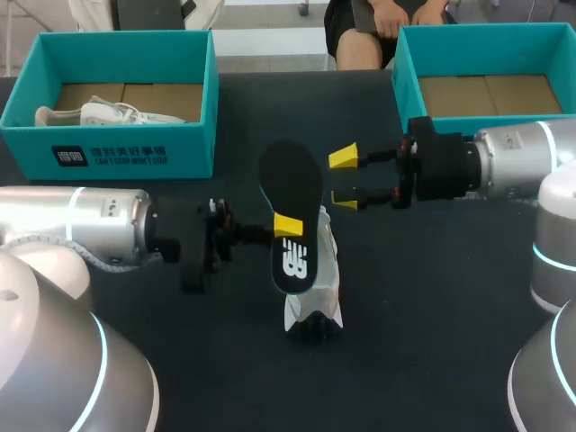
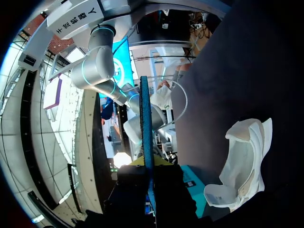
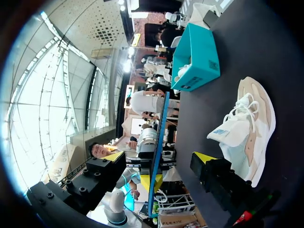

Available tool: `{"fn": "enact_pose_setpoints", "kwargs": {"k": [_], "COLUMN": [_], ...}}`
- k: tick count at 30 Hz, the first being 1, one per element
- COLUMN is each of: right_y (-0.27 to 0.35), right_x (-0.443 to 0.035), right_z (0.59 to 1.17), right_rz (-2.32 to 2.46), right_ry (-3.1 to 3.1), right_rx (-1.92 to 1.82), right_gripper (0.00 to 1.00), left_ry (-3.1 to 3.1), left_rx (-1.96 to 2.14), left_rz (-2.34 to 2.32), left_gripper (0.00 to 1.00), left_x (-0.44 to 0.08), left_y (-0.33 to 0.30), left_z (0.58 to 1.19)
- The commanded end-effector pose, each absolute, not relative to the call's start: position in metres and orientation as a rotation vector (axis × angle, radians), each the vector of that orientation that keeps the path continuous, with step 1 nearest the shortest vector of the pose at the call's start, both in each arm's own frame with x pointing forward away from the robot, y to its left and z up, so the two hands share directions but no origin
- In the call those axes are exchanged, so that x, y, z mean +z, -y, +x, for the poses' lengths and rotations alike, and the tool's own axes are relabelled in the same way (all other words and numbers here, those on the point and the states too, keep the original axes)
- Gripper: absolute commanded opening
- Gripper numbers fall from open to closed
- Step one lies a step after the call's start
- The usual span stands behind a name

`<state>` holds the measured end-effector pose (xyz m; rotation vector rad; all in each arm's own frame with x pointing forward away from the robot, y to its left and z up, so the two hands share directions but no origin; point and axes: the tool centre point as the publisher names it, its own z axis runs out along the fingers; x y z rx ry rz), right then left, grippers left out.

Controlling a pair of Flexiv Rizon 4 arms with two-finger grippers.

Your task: Take the shoe out of the shoebox, open the shoe tongue, remove and reinsert the insole, then place the shoe into the shoebox

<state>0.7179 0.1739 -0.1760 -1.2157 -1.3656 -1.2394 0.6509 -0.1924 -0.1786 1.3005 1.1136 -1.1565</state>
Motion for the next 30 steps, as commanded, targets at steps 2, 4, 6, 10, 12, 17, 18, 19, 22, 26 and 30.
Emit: {"fn": "enact_pose_setpoints", "kwargs": {"k": [2,4,6,10,12,17,18,19,22,26,30], "right_y": [-0.195,-0.197,-0.198,-0.198,-0.198,-0.197,-0.197,-0.197,-0.197,-0.198,-0.2], "right_x": [-0.183,-0.185,-0.186,-0.187,-0.187,-0.19,-0.191,-0.191,-0.194,-0.196,-0.198], "right_z": [0.722,0.722,0.722,0.72,0.72,0.723,0.724,0.724,0.727,0.728,0.729], "right_rz": [-1.195,-1.192,-1.19,-1.192,-1.19,-1.168,-1.164,-1.161,-1.141,-1.137,-1.128], "right_ry": [1.352,1.344,1.336,1.325,1.322,1.311,1.308,1.307,1.295,1.29,1.285], "right_rx": [-1.253,-1.254,-1.254,-1.253,-1.252,-1.233,-1.232,-1.231,-1.221,-1.22,-1.211], "right_gripper": [0.69,0.55,0.47,0.38,0.32,0.22,0.19,0.17,0.21,0.19,0.2], "left_ry": [-1.109,-1.11,-1.114,-1.117,-1.118,-1.107,-1.106,-1.106,-1.103,-1.092,-1.081], "left_rx": [-1.15,-1.142,-1.144,-1.142,-1.141,-1.147,-1.149,-1.151,-1.159,-1.165,-1.166], "left_rz": [1.32,1.323,1.327,1.331,1.334,1.348,1.349,1.35,1.353,1.353,1.355], "left_gripper": [0.0,0.0,0.0,0.0,0.0,0.0,0.0,0.0,0.0,0.0,0.0], "left_x": [-0.187,-0.191,-0.194,-0.197,-0.199,-0.2,-0.2,-0.2,-0.199,-0.196,-0.193], "left_y": [0.214,0.218,0.22,0.218,0.216,0.214,0.213,0.213,0.213,0.213,0.213], "left_z": [0.658,0.657,0.657,0.658,0.659,0.66,0.66,0.66,0.661,0.661,0.662]}}
